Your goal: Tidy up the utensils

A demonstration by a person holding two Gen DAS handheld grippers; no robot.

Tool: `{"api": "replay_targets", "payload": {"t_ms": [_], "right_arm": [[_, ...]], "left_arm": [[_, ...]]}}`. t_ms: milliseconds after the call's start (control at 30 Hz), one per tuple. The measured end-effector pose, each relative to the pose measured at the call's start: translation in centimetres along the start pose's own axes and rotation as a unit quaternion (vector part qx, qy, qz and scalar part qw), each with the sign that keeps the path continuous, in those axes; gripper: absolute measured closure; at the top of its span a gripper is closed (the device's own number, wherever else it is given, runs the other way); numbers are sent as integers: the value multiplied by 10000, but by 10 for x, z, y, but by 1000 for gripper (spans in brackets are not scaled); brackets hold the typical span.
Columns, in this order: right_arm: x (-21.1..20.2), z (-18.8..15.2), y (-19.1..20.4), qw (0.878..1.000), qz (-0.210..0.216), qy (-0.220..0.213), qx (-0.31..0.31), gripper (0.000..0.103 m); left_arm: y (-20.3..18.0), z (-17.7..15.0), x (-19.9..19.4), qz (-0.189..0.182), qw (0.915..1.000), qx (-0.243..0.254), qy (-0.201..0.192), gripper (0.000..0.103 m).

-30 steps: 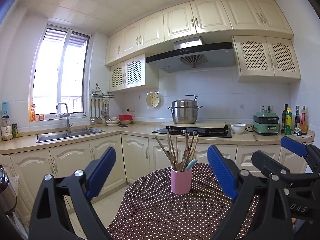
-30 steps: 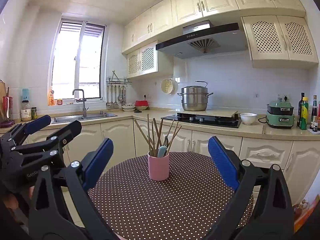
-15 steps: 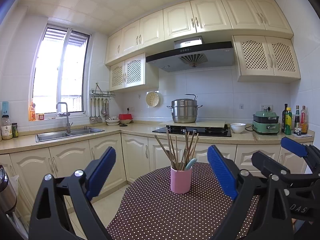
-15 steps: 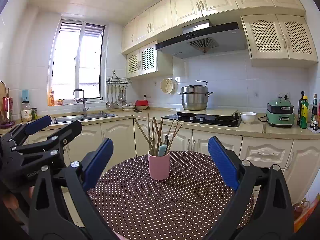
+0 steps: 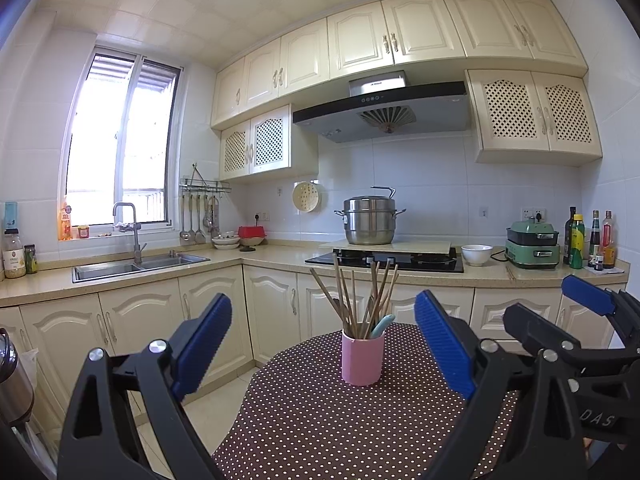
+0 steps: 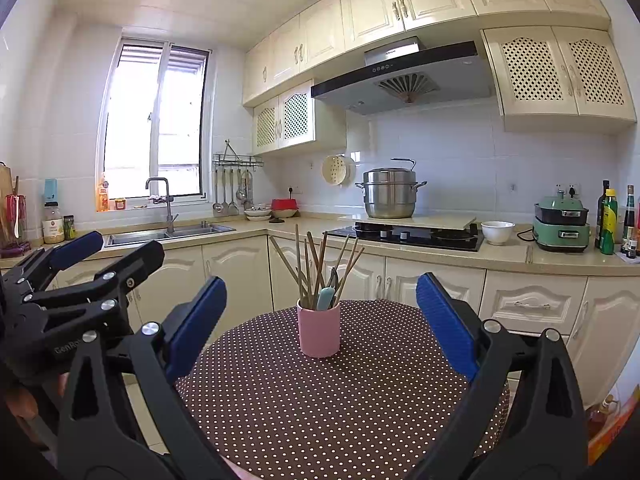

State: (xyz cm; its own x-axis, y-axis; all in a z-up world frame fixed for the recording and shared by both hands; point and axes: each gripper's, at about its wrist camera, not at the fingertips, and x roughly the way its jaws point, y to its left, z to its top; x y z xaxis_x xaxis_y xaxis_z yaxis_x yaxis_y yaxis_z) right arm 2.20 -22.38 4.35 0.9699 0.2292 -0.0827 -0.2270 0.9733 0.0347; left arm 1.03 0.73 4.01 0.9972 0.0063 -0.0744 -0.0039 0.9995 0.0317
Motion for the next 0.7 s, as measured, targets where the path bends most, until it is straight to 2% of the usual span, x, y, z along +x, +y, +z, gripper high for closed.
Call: {"api": "replay_targets", "payload": {"t_ms": [700], "right_arm": [[1,-2,3,10000,14,28,36,9]], "left_arm": [[1,-2,1,3,10000,-13,25,12]]}}
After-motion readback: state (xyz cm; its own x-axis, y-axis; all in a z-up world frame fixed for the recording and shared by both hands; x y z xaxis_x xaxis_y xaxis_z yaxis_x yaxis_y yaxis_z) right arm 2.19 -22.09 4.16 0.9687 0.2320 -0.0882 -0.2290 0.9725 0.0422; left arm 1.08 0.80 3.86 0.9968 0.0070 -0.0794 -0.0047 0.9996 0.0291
